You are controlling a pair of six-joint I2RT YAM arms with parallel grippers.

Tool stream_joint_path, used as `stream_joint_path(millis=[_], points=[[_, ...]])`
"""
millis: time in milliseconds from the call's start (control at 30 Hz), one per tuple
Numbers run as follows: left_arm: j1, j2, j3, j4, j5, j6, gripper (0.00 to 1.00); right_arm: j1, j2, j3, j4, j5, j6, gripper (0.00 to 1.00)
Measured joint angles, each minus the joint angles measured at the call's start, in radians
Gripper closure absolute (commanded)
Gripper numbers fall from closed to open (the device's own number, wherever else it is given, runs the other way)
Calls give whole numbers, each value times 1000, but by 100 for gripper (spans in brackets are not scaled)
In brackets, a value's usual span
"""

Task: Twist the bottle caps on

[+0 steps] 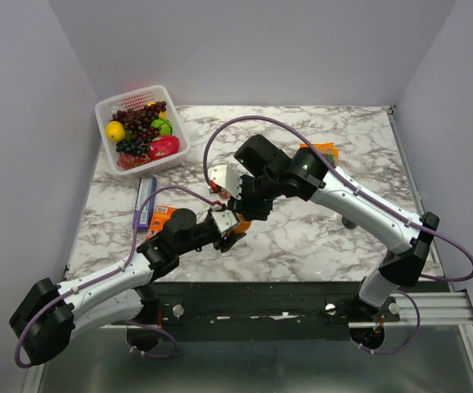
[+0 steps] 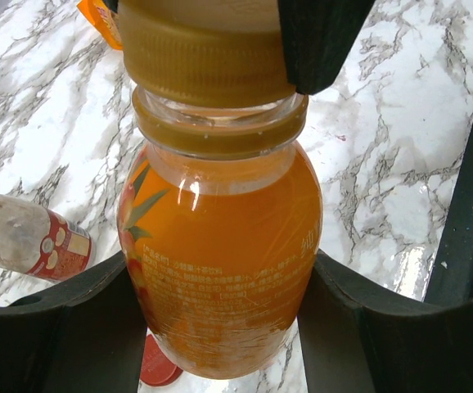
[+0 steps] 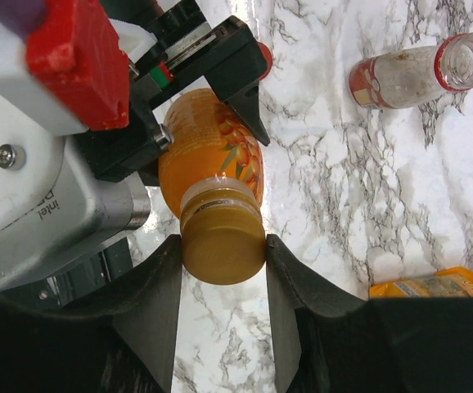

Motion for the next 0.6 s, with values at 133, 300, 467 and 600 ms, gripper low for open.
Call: stream_joint_path(millis=[133,300,467,600], points=[[0,0,-1,2,2,8,100,0,8,11,-14,-5,-4,57],[0,0,-3,6,-6,-10,100,0,11,14,-15,-5,-4,57],[0,-1,-10,17,-8,-45,100,0,11,12,-14,-3,2,60],[0,-1,-16,24,-8,-60,100,0,11,6,-10,-4,29,60]])
